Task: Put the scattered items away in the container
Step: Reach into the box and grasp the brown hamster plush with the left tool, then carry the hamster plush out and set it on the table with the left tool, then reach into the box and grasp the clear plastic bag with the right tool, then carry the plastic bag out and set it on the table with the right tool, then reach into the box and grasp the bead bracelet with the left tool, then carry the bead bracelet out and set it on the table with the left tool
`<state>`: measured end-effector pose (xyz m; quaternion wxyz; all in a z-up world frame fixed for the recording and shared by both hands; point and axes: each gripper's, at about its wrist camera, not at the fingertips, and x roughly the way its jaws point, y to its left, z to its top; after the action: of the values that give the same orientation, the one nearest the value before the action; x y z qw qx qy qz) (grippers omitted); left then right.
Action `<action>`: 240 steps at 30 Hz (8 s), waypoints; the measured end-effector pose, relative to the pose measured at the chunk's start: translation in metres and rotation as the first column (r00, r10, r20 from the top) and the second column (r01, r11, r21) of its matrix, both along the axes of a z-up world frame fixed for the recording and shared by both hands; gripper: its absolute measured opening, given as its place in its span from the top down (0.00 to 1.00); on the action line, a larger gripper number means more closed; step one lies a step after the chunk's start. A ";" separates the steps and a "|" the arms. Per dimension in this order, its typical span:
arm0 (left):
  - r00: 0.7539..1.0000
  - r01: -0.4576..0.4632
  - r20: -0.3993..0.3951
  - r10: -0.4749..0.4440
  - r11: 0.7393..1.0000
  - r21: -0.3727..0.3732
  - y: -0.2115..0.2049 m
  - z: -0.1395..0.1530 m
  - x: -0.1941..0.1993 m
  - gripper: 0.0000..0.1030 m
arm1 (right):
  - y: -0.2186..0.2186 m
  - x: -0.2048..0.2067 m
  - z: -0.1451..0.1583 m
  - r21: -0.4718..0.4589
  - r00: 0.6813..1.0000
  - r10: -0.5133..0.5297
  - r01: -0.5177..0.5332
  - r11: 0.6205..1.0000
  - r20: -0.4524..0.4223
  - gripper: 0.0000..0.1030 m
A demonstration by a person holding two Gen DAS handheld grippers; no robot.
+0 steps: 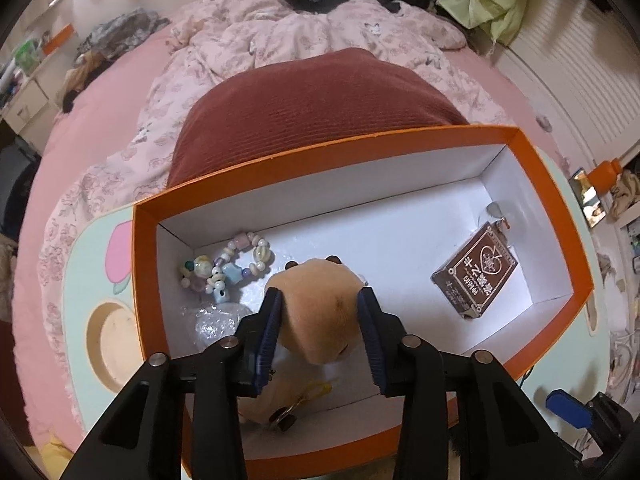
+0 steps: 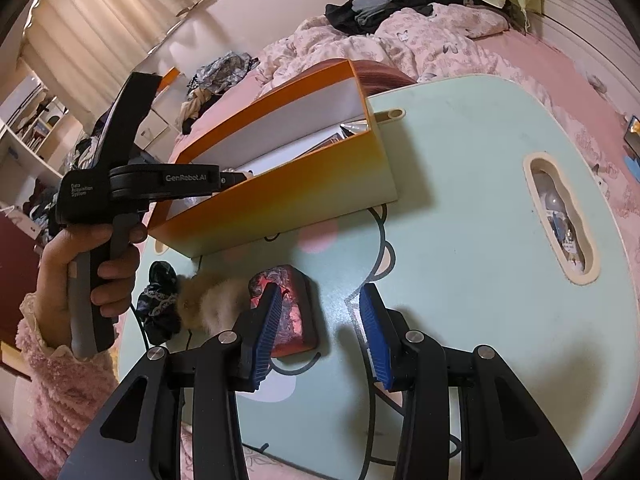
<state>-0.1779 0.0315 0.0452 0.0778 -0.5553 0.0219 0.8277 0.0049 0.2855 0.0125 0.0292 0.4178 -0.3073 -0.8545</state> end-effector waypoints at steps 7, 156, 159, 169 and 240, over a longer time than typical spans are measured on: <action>0.996 0.031 -0.088 -0.017 0.987 0.156 -0.013 0.037 0.010 1.00 | 0.001 0.002 -0.001 -0.001 1.000 -0.006 0.006 1.000 0.001 0.59; 0.843 -0.075 -0.476 0.252 0.930 0.360 -0.086 -0.015 0.203 0.17 | -0.012 0.007 0.024 -0.013 0.988 0.099 -0.101 0.995 -0.122 0.69; 0.823 -0.064 -0.505 0.260 0.926 0.373 -0.089 -0.007 0.206 0.17 | -0.007 0.013 0.028 -0.042 0.986 0.067 -0.074 0.996 -0.152 0.61; 0.939 0.018 -0.342 0.030 0.991 0.135 -0.065 0.076 0.099 0.34 | -0.001 0.013 0.028 -0.025 0.989 0.021 -0.025 0.999 -0.146 0.60; 0.908 0.179 -0.403 -0.110 0.974 0.138 -0.036 0.082 0.091 0.94 | 0.007 0.019 0.017 -0.131 0.985 0.043 -0.065 0.989 -0.166 0.60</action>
<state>-0.0874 -0.0043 0.1272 0.1808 -0.3659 0.0068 0.9129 0.0238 0.2925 0.0297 0.1059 0.3517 -0.3499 -0.8617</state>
